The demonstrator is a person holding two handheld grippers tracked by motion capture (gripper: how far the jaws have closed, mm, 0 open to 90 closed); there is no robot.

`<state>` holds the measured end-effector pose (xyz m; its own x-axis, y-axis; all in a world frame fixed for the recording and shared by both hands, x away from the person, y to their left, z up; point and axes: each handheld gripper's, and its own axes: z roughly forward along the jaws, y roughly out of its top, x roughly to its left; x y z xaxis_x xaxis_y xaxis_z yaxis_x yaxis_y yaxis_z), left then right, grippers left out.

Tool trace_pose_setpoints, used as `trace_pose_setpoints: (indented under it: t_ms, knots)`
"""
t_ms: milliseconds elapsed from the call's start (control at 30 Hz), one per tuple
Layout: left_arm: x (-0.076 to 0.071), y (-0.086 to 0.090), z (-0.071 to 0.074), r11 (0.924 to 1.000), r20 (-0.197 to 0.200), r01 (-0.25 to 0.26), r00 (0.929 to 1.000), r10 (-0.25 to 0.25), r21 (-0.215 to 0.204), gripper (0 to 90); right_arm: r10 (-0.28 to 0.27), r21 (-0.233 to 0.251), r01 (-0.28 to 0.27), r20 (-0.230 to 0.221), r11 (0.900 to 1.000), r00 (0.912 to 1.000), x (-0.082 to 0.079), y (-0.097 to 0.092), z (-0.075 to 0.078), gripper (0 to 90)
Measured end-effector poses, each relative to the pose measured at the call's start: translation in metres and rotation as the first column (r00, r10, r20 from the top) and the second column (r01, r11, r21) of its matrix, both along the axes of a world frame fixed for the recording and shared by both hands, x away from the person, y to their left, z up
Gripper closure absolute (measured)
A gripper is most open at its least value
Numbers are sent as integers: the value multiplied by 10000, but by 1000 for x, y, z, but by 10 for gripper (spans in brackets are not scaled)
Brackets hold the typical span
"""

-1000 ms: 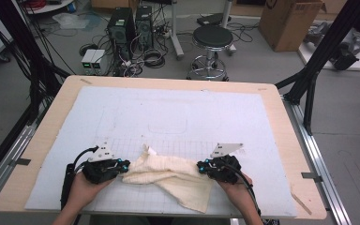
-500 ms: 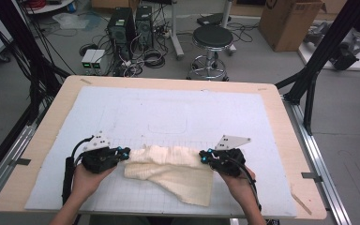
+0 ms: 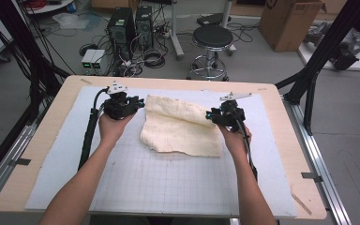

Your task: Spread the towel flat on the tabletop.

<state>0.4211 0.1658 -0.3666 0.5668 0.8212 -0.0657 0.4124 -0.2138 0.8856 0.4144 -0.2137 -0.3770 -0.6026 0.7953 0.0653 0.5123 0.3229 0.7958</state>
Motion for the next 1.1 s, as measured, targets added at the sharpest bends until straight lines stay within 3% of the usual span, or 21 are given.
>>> trace_pose_setpoints:
  t_ms: [67, 200, 267, 300, 567, 667, 733, 800, 867, 967, 1067, 1100]
  knots:
    - [-2, 0, -7, 9992, -301, 325, 9990, -317, 232, 679, 404, -16, -405, -252, 9992, 9989, -2, 2, -9, 647]
    - [-16, 4, -19, 9972, -388, 713, 9966, -722, -245, 678, 975, -383, -1009, -815, 9942, 9919, -9, 9, -16, 624]
    - [-26, 5, -25, 9950, -448, 969, 9942, -979, -235, 674, 1135, -488, -1142, -180, 9923, 9934, -21, 11, -14, 627]
    - [-31, 5, -28, 9937, -465, 1096, 9928, -1106, -237, 672, 1166, -440, -1170, -113, 9922, 9931, -27, 10, -13, 626]
    - [-73, 9, -49, 9823, -505, 1861, 9811, -1870, -208, 661, 1591, -359, -1587, 74, 9867, 9872, -70, -4, -24, 612]
    - [-85, 8, -56, 9763, -750, 2162, 9735, -2162, -84, 672, 1658, -327, -1663, -188, 9855, 9860, -82, -8, -35, 616]
    - [-89, 3, -59, 9679, -998, 2480, 9649, -2429, 414, 691, 1793, -356, -1804, -310, 9830, 9833, -87, -9, -43, 625]
    - [-89, -2, -61, 9631, -1015, 2645, 9606, -2586, 494, 694, 1880, -542, -1908, -530, 9801, 9807, -91, -9, -49, 631]
    - [-85, -7, -65, 9633, -1105, 2646, 9597, -2584, 456, 691, 1968, -623, -2009, -658, 9776, 9782, -90, -8, -54, 637]
    - [-75, -11, -73, 9672, -1479, 2487, 9597, -2389, 513, 664, 1896, -654, -1950, -805, 9786, 9786, -85, -8, -58, 641]
    - [-68, -15, -78, 9738, -1710, 2275, 9597, -2230, 69, 630, 1849, -702, -1925, -1033, 9788, 9773, -80, -7, -63, 644]
    - [-67, -17, -78, 9778, -1672, 2093, 9637, -2081, -106, 622, 1870, -618, -1939, -1018, 9791, 9771, -79, -7, -64, 647]
